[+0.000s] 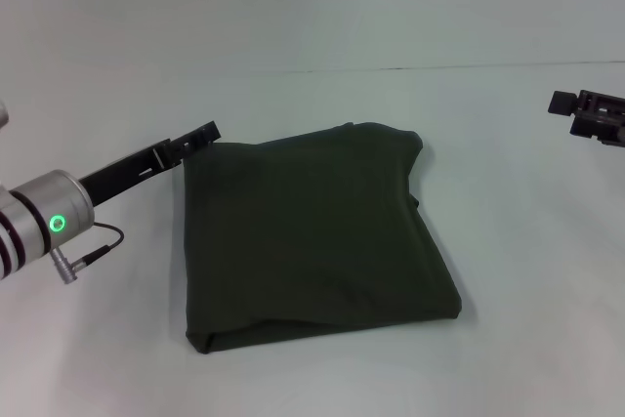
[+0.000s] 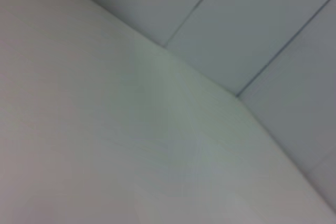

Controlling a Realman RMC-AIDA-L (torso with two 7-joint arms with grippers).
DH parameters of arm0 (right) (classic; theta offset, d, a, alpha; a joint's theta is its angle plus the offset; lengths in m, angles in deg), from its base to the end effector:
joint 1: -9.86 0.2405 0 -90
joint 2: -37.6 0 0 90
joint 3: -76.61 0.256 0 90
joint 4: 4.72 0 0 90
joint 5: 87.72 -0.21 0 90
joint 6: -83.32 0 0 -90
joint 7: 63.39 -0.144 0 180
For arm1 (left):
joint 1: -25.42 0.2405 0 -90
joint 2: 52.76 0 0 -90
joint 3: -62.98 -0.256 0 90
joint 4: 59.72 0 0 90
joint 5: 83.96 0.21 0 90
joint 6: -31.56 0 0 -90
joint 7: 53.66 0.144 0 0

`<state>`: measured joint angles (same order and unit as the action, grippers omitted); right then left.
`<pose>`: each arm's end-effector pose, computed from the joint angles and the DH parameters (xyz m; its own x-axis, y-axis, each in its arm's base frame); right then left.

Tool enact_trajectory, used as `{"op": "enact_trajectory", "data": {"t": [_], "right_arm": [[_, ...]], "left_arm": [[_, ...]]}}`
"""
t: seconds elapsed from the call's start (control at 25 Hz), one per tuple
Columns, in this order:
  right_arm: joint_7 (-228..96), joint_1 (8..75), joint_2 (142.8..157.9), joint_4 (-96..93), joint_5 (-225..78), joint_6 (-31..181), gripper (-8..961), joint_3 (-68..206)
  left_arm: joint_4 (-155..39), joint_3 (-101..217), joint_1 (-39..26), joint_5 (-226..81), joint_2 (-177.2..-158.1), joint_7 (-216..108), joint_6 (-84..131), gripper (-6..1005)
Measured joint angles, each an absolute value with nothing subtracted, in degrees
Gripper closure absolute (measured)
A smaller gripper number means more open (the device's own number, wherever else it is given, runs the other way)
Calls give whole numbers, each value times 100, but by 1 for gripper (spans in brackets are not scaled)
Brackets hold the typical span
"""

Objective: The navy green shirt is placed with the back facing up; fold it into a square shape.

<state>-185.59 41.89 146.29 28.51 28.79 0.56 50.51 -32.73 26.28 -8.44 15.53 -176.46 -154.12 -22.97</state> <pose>0.3115 0.3675 0.0938 0.1705 -0.7218 -0.6708 -0.9524 -0.2952 0.0756 -0.2843 0.3859 -0.0317 0.2261 0.5860 0.7782 0.9582 -0.2777 -0.0693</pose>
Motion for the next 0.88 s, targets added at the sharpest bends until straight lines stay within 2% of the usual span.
{"op": "enact_trajectory", "data": {"t": [0.4,0.88], "right_arm": [[-18583,4114,14655,2851,2892,137,37,5051],[-18532,4106,14676,2800,2892,256,36,5050]], "left_arm": [[-3332,1973,-1032,1553,-17674,-15336,-1137,49],[-3345,1893,-1016,1551,-17674,-15332,-1095,50]]}}
